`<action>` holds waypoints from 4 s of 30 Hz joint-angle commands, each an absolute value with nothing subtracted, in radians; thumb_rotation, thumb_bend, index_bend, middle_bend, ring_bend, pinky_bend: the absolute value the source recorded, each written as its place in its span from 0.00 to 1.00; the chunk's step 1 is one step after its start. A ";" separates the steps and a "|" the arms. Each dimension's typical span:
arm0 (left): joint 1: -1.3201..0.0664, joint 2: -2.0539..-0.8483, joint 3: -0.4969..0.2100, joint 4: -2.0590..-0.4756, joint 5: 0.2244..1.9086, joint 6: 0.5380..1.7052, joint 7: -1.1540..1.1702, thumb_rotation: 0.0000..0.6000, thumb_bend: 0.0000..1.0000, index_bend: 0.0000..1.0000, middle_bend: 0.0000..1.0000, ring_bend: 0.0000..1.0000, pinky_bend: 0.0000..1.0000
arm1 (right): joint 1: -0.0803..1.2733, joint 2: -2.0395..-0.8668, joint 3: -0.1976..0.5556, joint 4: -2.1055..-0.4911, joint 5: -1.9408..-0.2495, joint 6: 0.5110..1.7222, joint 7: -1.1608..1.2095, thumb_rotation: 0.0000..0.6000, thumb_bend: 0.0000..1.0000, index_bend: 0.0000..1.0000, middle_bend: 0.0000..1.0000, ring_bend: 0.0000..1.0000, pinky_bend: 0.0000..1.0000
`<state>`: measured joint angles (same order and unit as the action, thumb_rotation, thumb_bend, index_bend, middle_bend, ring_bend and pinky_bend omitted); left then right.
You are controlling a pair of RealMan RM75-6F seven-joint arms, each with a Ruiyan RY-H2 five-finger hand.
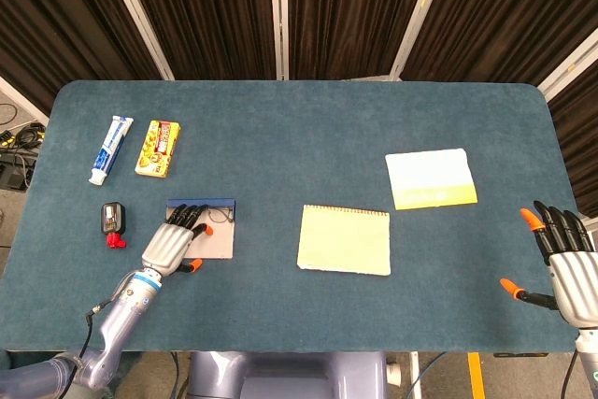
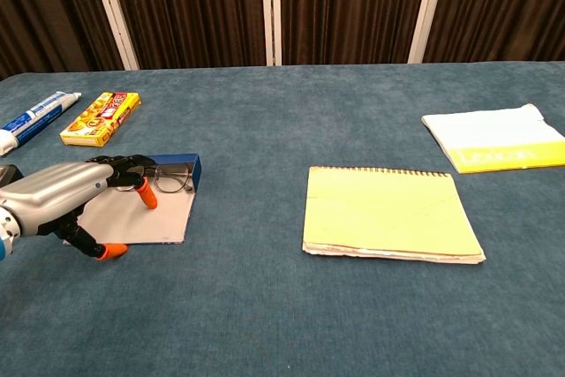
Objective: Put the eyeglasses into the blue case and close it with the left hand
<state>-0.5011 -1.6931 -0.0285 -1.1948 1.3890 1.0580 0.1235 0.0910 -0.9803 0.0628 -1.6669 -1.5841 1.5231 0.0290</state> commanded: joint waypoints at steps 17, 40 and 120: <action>-0.499 -1.671 -0.044 -1.216 1.392 1.070 0.104 1.00 0.52 0.34 0.00 0.00 0.00 | 0.091 -0.980 0.063 -1.667 -1.584 1.523 0.034 1.00 0.00 0.01 0.00 0.00 0.00; -0.544 -1.696 -0.113 -1.158 1.311 1.012 0.111 1.00 0.52 0.38 0.00 0.00 0.00 | 0.094 -0.983 0.064 -1.664 -1.578 1.515 0.031 1.00 0.00 0.01 0.00 0.00 0.00; -0.528 -1.387 -0.004 -1.556 1.331 0.964 0.256 1.00 0.00 0.06 0.00 0.00 0.00 | 0.085 -0.973 0.060 -1.678 -1.606 1.545 0.052 1.00 0.00 0.01 0.00 0.00 0.00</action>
<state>-0.5160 -1.3620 -0.0011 -1.5836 1.3269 0.9706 0.2378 0.0848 -0.9723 0.0594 -1.6780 -1.6065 1.5447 0.0516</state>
